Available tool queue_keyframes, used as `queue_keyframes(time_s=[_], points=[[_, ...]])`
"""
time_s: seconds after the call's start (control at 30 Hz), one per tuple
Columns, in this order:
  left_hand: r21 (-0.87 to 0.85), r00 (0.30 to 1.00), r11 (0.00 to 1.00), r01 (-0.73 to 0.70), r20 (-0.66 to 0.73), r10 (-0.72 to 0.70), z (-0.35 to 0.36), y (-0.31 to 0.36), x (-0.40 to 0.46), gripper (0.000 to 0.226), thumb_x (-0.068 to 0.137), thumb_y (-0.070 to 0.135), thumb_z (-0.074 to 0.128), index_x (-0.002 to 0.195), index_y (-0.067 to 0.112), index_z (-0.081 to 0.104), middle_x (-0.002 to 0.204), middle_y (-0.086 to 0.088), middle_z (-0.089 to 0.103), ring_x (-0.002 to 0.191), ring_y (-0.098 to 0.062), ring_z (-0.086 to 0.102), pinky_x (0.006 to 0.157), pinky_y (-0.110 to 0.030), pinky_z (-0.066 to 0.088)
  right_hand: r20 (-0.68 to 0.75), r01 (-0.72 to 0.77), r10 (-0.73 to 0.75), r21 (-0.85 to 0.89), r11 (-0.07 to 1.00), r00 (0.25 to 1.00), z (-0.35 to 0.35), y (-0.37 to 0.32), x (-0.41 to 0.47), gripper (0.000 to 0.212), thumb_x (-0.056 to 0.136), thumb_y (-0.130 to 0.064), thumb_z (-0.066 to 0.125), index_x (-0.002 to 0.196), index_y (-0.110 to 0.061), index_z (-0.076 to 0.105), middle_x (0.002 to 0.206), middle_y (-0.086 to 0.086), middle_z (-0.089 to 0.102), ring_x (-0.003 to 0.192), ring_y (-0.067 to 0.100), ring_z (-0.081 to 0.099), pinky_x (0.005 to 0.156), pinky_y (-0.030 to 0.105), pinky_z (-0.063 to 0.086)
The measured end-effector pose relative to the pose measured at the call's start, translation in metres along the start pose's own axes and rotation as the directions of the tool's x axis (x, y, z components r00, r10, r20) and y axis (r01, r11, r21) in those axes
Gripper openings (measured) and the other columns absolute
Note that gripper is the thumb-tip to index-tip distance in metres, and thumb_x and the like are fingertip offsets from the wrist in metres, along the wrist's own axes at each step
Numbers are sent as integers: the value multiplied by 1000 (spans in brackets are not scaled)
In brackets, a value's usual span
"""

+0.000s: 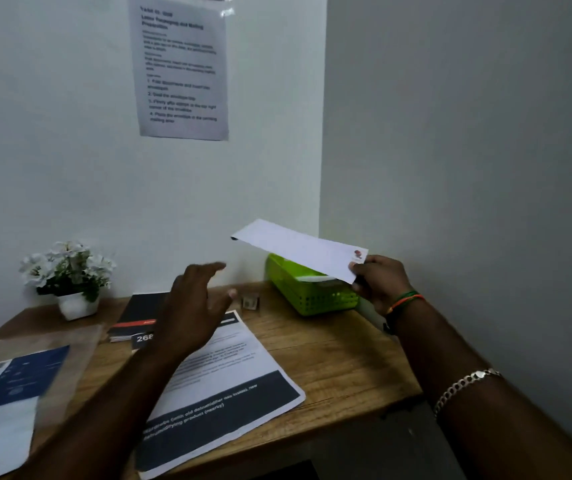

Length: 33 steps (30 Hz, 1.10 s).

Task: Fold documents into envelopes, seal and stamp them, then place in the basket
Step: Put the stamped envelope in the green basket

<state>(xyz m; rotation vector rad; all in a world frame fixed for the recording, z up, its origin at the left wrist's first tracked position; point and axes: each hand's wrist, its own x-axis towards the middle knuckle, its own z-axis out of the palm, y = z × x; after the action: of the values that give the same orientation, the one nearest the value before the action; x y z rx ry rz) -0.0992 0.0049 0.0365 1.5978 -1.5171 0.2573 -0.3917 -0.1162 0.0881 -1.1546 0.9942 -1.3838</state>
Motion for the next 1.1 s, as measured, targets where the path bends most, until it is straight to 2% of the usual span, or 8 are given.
queue_keyframes(time_s=[0.13, 0.27, 0.37, 0.5, 0.63, 0.9, 0.97, 1.1], points=[[81, 946, 985, 151, 277, -168, -6, -29, -15, 51, 88, 66, 59, 125, 30, 62, 125, 7, 63, 117, -16, 60, 102, -42, 48, -142, -61, 98, 244, 968, 985, -9, 6, 20, 17, 89, 13, 56, 87, -3, 61, 94, 15, 63, 87, 29, 65, 83, 43, 60], [153, 883, 979, 133, 430, -187, -16, -56, -30, 63, 75, 79, 49, 124, 41, 56, 125, 16, 58, 116, -7, 57, 100, -32, 47, -251, -47, 103, 221, 974, 963, -6, 15, 29, 13, 84, 6, 58, 78, -4, 62, 81, 12, 66, 70, 23, 66, 53, 35, 60], [168, 881, 979, 118, 438, -181, -15, -72, -44, 59, 70, 85, 50, 115, 47, 55, 121, 23, 57, 115, -1, 56, 97, -27, 46, -345, -20, 67, 139, 990, 936, 1, 21, 30, 20, 78, 0, 60, 64, -14, 59, 81, 11, 69, 78, 31, 71, 70, 50, 63], [128, 887, 984, 125, 431, -168, -10, -82, -56, 51, 72, 84, 52, 112, 51, 55, 129, 27, 54, 121, 4, 51, 103, -27, 43, -405, 37, 76, 264, 964, 911, 13, 22, 25, 16, 77, 0, 60, 63, -9, 59, 65, 4, 64, 55, 17, 65, 43, 29, 54], [109, 894, 985, 131, 416, -164, -7, -83, -55, 49, 76, 77, 58, 115, 47, 58, 130, 23, 54, 120, 1, 53, 104, -30, 45, -298, -57, 159, 326, 944, 941, 18, 27, 26, 10, 84, 3, 58, 76, -2, 60, 72, 15, 63, 57, 24, 64, 44, 33, 55], [81, 904, 990, 119, 404, -141, -8, -80, -57, 35, 85, 65, 66, 115, 51, 55, 126, 24, 54, 118, 0, 55, 101, -30, 45, -308, -161, 129, -79, 984, 942, 13, 51, 41, 31, 67, -29, 92, 71, -9, 68, 76, 16, 71, 49, 26, 62, 51, 38, 59], [78, 907, 989, 126, 394, -147, -8, -81, -58, 32, 85, 64, 67, 112, 53, 53, 125, 26, 55, 116, 2, 55, 99, -28, 45, -313, -159, 89, -204, 966, 945, 13, 55, 44, 40, 65, -42, 92, 68, -10, 68, 67, 15, 70, 54, 27, 65, 68, 48, 63], [77, 910, 988, 131, 385, -151, -7, -84, -59, 37, 82, 69, 64, 113, 52, 57, 126, 29, 53, 115, 6, 53, 95, -25, 44, -300, -107, 3, -331, 937, 954, 18, 59, 50, 54, 64, -57, 87, 77, -6, 75, 80, 17, 76, 78, 32, 75, 75, 39, 59]])
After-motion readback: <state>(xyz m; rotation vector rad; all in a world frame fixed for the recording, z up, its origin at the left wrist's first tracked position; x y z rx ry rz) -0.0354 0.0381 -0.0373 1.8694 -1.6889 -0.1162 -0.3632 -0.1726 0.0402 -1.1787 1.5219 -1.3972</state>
